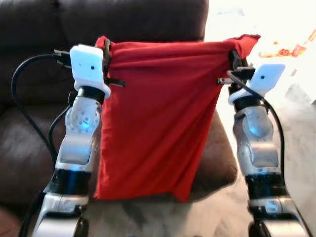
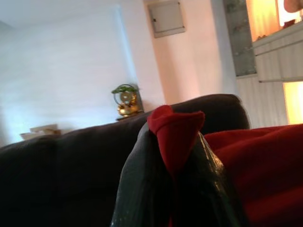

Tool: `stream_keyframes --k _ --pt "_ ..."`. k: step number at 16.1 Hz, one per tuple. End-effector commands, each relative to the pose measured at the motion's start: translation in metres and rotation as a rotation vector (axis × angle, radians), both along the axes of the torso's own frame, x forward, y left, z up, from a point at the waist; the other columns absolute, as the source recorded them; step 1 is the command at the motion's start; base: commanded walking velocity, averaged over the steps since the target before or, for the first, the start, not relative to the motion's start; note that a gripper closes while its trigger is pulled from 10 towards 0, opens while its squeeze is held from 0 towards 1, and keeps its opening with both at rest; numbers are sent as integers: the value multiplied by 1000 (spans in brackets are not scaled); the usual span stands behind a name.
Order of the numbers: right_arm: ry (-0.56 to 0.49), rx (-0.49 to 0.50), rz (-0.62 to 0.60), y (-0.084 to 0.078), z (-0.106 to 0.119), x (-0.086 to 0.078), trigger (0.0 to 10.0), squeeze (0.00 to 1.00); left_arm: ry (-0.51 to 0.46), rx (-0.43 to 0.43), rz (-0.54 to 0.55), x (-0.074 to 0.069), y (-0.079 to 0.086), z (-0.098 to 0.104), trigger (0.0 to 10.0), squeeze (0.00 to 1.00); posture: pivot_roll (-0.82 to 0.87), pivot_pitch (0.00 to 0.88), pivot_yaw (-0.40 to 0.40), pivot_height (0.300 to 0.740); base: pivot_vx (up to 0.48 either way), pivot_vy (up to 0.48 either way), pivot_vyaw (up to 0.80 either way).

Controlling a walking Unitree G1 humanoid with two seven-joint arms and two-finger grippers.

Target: Move the pillow to the sofa from floor

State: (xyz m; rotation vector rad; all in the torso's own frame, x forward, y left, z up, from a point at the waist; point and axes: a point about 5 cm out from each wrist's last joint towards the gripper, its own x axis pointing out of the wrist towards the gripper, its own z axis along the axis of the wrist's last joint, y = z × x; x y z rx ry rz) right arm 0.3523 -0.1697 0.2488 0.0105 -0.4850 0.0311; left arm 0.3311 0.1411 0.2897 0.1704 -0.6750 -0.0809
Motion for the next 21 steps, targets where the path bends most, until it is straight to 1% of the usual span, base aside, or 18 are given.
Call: stream_keyframes --k 1,3,7,11,12,15,16,19,20,21 --pt "-171 32 -31 -10 39 -9 10000 0 -94 -7 15 -7 5 20 10000 0 87 96 7 740 322 0 0" --pt "-171 29 -28 -9 41 -8 10000 0 -90 -7 15 -7 5 19 10000 0 89 102 4 740 326 0 0" --pt "-137 24 -23 -7 33 -6 10000 0 -78 -8 17 -8 6 15 10000 0 91 115 -2 740 324 0 0" --pt "-120 19 -13 -6 31 -5 10000 0 -70 -10 18 -8 6 14 10000 0 91 118 -6 740 325 0 0" --pt "-107 14 -5 -5 28 -4 10000 0 -21 -6 -22 -5 2 9 10000 0 92 118 -8 740 285 0 0" --pt "-82 4 18 -1 22 -2 10000 0 6 -1 -51 -5 -1 2 10000 0 91 120 -10 740 95 0 0" --pt "-62 -3 26 1 18 -1 10000 0 26 -14 -56 -4 -1 -1 10000 0 95 122 -13 740 0 0 0" --pt "-13 2 35 2 8 4 10000 0 142 -40 -87 4 1 -14 10000 0 98 124 -14 740 0 0 0" --pt "13 12 47 5 3 7 10000 0 197 -24 -115 8 0 -22 10000 0 98 124 -14 740 0 0 0" --pt "38 7 60 8 -3 10 10000 0 263 -6 -98 12 2 -32 10000 0 97 128 -14 740 0 0 0"
